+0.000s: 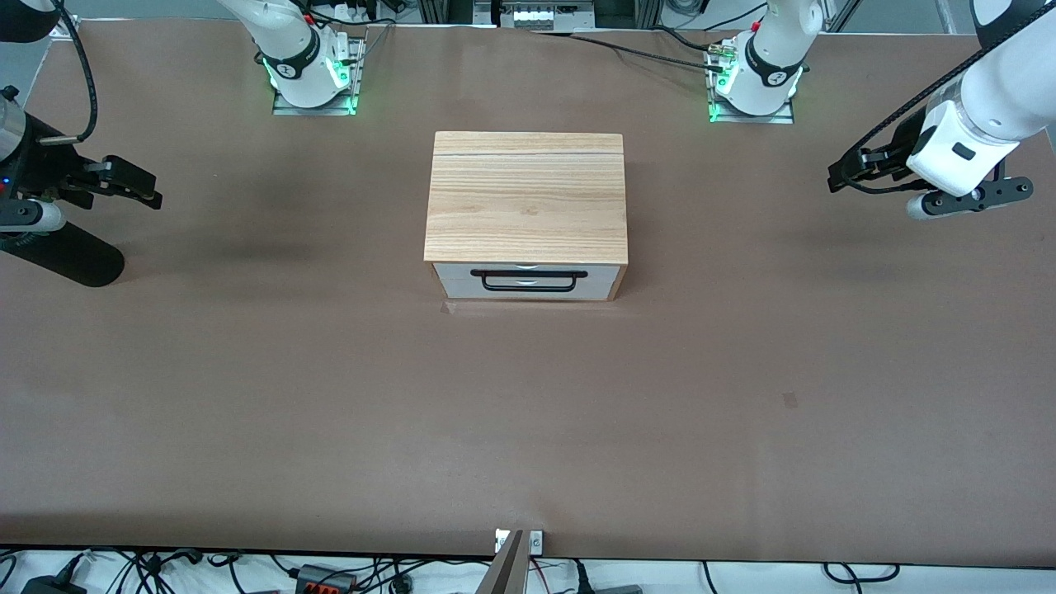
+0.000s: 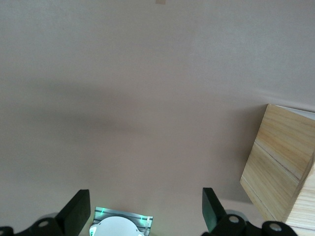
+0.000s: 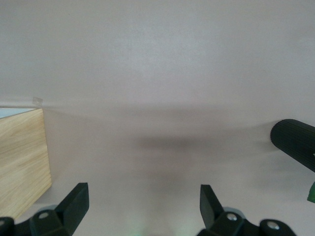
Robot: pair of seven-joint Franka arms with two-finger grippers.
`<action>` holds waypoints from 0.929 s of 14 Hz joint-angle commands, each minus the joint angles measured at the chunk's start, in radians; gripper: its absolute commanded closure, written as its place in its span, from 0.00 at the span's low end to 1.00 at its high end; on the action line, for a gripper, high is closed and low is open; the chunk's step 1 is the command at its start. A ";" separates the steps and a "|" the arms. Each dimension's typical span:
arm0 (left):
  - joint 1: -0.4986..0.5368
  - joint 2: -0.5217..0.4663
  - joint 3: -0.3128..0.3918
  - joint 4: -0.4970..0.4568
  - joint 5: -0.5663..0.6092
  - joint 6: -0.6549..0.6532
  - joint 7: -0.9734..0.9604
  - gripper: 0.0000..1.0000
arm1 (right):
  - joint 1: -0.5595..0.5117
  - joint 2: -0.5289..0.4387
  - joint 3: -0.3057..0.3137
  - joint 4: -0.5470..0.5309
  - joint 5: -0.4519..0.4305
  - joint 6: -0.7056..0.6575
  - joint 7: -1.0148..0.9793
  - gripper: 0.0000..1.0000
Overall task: Pull top drawer with both arms simultaneously
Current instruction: 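Raise both grippers from rest and start moving toward the wooden cabinet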
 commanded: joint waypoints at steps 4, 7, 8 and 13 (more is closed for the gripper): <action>0.009 0.023 -0.001 0.033 -0.025 -0.040 0.012 0.00 | 0.005 0.005 -0.003 0.019 0.005 0.018 0.007 0.00; 0.017 0.032 0.002 0.043 -0.025 -0.043 0.024 0.00 | 0.007 0.005 -0.002 0.019 0.005 0.008 0.007 0.00; 0.020 0.033 0.001 0.045 -0.025 -0.044 0.029 0.00 | 0.007 0.004 0.000 0.019 0.005 0.004 0.007 0.00; 0.057 0.061 0.002 0.045 -0.146 -0.043 0.095 0.00 | 0.007 0.010 0.001 0.019 0.014 0.002 -0.005 0.00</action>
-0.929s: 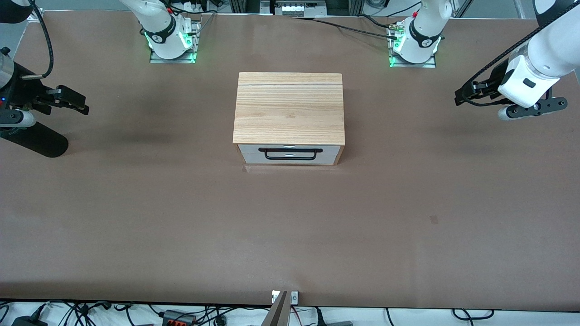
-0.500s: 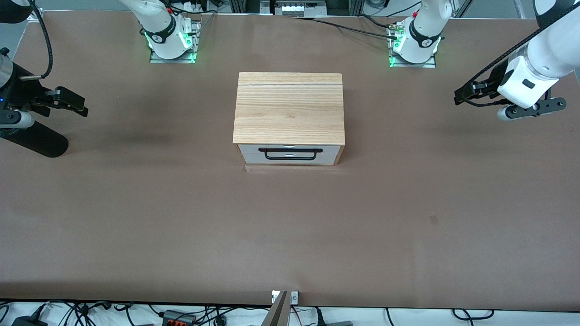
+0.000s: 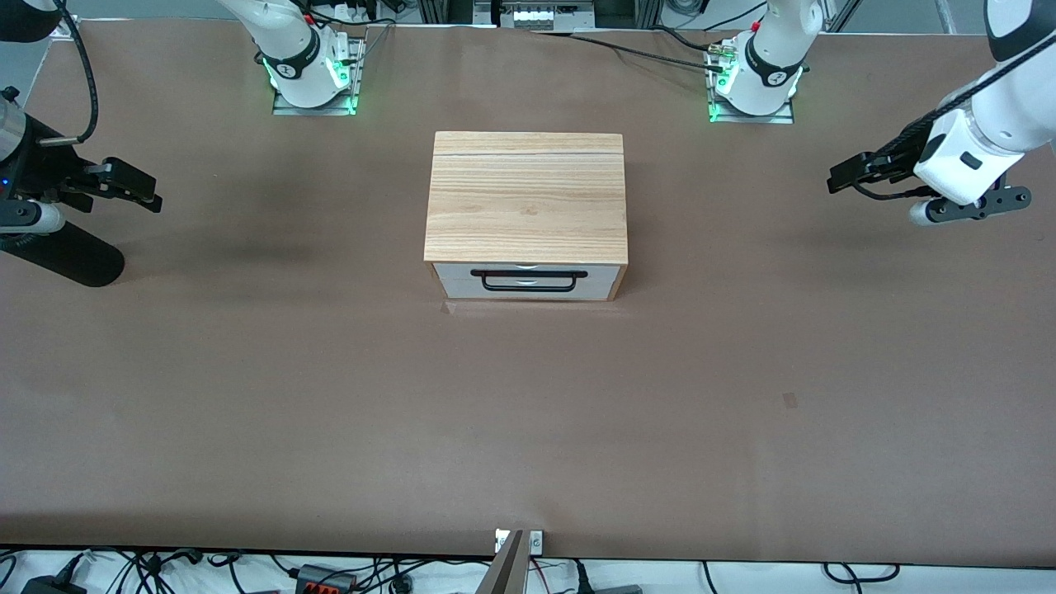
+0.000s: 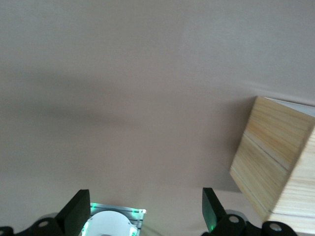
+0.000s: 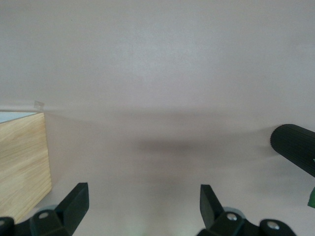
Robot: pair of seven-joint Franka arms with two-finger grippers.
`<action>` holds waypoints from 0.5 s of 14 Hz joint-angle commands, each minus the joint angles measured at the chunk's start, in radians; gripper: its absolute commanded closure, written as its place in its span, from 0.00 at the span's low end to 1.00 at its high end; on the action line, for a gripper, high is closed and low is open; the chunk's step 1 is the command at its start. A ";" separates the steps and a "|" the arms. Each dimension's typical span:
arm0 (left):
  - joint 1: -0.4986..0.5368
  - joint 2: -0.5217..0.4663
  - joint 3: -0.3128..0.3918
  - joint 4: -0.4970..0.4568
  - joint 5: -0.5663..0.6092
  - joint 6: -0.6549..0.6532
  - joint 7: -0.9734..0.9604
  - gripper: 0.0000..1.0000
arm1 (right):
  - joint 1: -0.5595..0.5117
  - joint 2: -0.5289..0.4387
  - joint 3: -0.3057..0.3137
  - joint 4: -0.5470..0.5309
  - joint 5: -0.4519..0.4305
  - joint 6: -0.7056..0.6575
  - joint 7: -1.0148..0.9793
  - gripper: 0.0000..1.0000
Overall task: Pull top drawer with both arms simultaneously
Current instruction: 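Raise both grippers from rest and start moving toward the wooden cabinet, then reach both grippers to the black drawer handle from either end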
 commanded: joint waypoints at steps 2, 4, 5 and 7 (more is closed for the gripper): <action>0.026 0.095 -0.002 0.055 -0.151 -0.007 0.093 0.00 | 0.009 0.010 0.007 0.020 0.014 -0.049 -0.010 0.00; 0.026 0.188 -0.005 0.078 -0.199 0.039 0.133 0.00 | 0.015 0.022 0.016 0.017 0.015 -0.078 -0.010 0.00; 0.020 0.225 -0.013 0.089 -0.226 0.109 0.183 0.00 | 0.025 0.030 0.018 0.019 0.015 -0.103 -0.010 0.00; 0.018 0.329 -0.013 0.095 -0.396 0.140 0.354 0.00 | 0.044 0.049 0.018 0.016 0.017 -0.126 -0.010 0.00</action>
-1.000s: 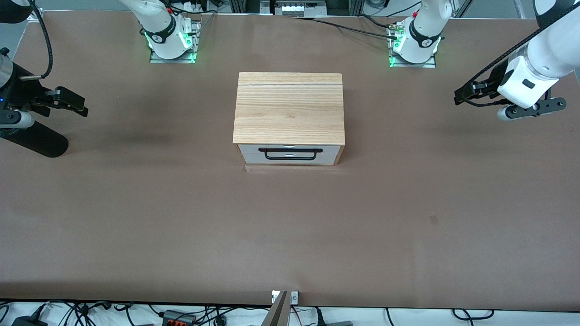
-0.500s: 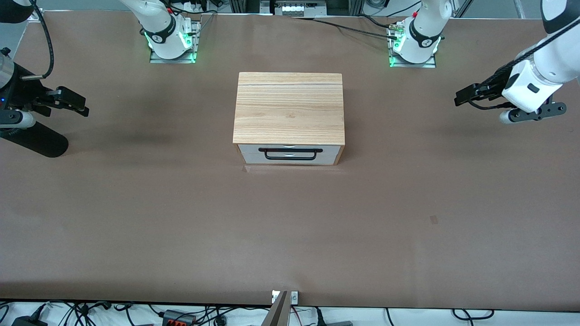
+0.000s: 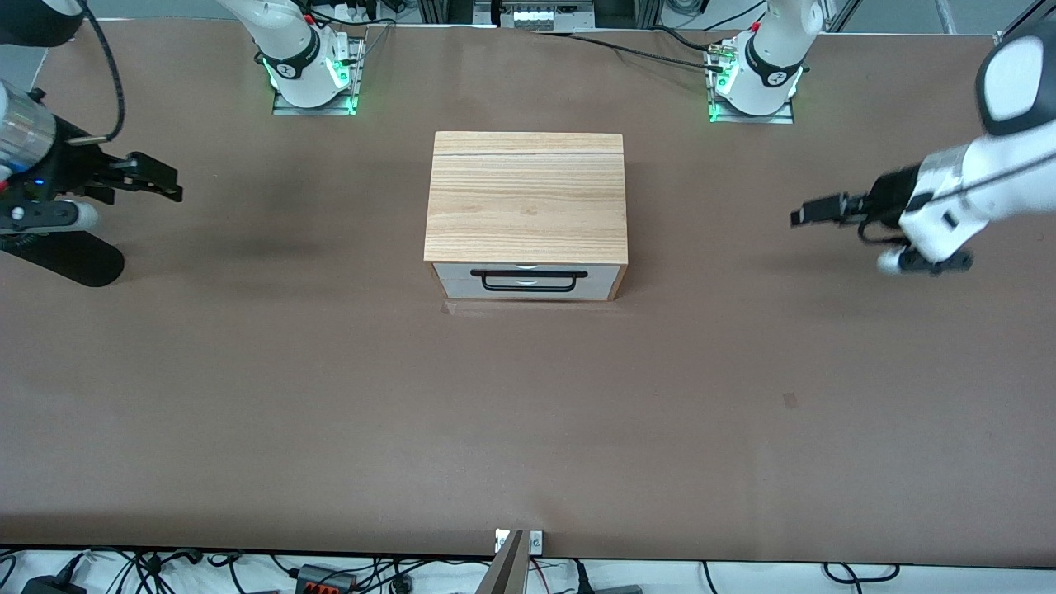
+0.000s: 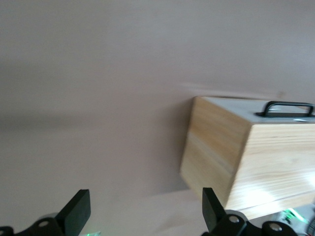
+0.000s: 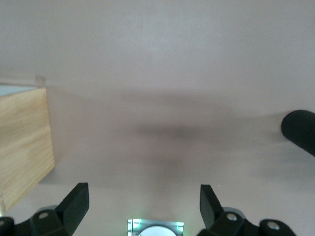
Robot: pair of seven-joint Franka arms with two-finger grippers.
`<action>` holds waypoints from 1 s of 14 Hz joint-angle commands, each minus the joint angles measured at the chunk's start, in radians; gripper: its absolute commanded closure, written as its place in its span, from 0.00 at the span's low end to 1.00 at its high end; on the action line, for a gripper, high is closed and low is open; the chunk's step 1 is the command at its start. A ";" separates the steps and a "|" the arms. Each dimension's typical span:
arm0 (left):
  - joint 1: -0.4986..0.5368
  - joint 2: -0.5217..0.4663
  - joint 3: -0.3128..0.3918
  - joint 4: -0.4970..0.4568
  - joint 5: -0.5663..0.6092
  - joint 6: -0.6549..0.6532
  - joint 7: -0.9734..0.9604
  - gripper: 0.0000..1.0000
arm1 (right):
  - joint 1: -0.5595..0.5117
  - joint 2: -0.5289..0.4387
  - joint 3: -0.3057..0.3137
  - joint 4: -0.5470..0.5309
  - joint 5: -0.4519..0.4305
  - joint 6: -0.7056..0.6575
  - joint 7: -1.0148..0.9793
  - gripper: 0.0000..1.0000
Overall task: Pull top drawer with both arms simultaneously
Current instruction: 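Reach both grippers to the black drawer handle from either end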
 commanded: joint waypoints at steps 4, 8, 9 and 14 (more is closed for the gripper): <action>-0.016 0.249 -0.013 0.057 -0.370 0.080 0.338 0.00 | 0.027 0.131 0.000 0.017 0.184 -0.064 -0.007 0.00; -0.067 0.364 -0.015 0.057 -0.597 0.090 0.523 0.00 | 0.023 0.269 0.000 0.012 0.438 -0.072 -0.019 0.00; -0.096 0.387 -0.013 0.057 -0.660 0.109 0.571 0.00 | 0.025 0.314 0.000 0.011 0.536 -0.041 -0.021 0.00; -0.183 0.527 -0.012 0.064 -0.903 0.127 0.764 0.00 | 0.132 0.427 0.002 -0.050 0.820 0.190 -0.192 0.00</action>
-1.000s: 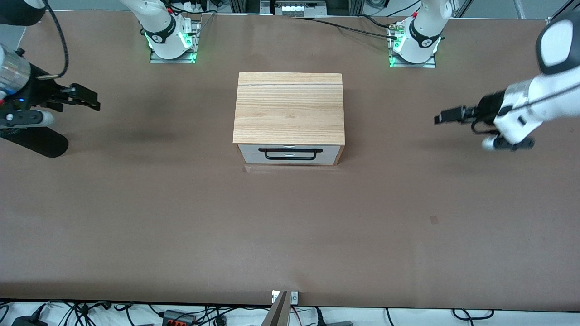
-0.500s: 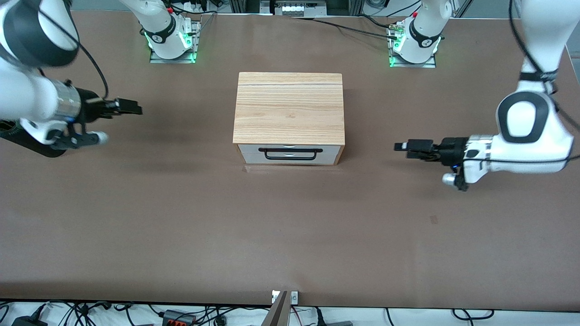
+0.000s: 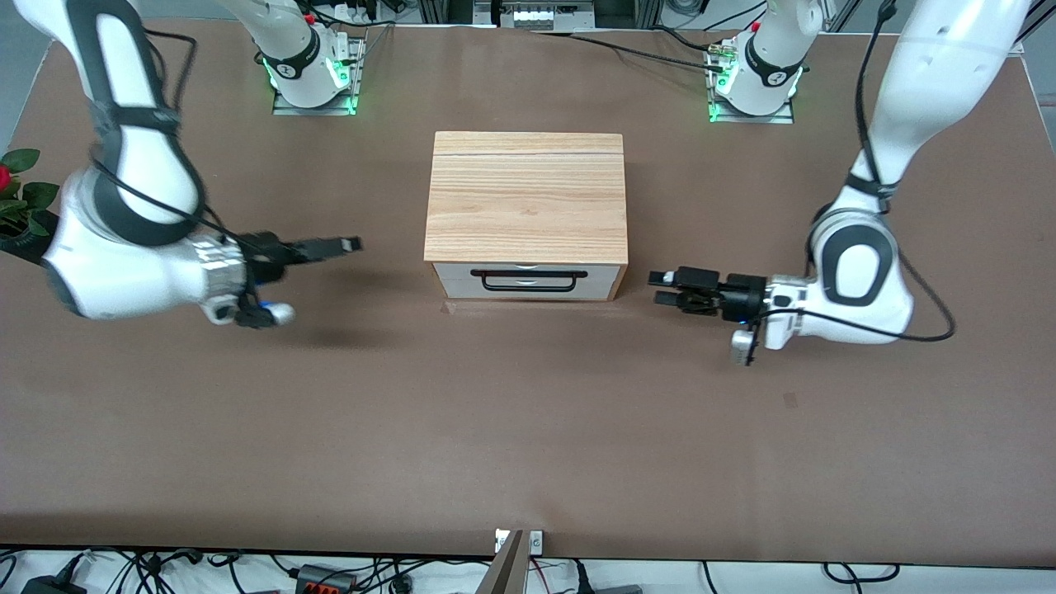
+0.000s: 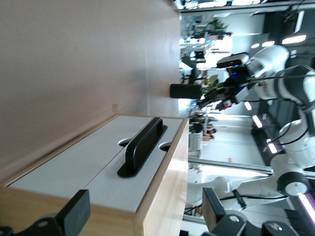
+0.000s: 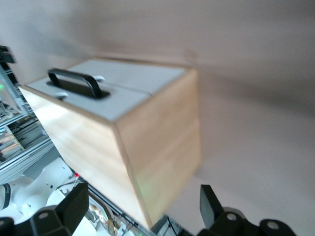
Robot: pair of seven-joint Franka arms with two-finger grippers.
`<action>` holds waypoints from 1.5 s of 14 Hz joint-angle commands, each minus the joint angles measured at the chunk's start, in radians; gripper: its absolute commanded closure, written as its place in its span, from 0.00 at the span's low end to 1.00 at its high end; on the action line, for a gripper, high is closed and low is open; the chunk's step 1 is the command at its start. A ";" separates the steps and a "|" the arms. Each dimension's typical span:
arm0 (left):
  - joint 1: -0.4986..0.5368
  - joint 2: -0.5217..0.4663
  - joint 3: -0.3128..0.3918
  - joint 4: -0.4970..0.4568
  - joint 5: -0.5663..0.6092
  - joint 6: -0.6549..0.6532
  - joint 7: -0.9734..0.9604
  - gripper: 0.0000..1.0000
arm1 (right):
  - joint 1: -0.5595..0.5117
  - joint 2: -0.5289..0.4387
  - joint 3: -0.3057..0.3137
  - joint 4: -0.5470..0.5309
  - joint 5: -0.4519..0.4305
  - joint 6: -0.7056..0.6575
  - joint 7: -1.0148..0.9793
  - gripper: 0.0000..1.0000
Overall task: Pull top drawer with both arms simultaneously
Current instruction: 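Reach both grippers to the black drawer handle from either end, then close both grippers on the ends of the black handle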
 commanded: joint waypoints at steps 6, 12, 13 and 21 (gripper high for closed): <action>-0.108 0.088 -0.001 0.049 -0.188 0.081 0.045 0.00 | 0.060 0.183 -0.002 -0.032 0.512 0.069 -0.394 0.00; -0.127 0.148 -0.001 0.048 -0.208 0.079 0.053 0.03 | 0.148 0.238 -0.002 -0.034 0.697 0.171 -0.573 0.00; -0.139 0.150 -0.001 0.048 -0.218 0.081 0.053 0.05 | 0.160 0.241 -0.002 -0.034 0.708 0.188 -0.573 0.00; -0.182 0.148 -0.001 0.034 -0.266 0.082 0.053 0.30 | 0.200 0.278 -0.002 -0.034 0.729 0.204 -0.675 0.35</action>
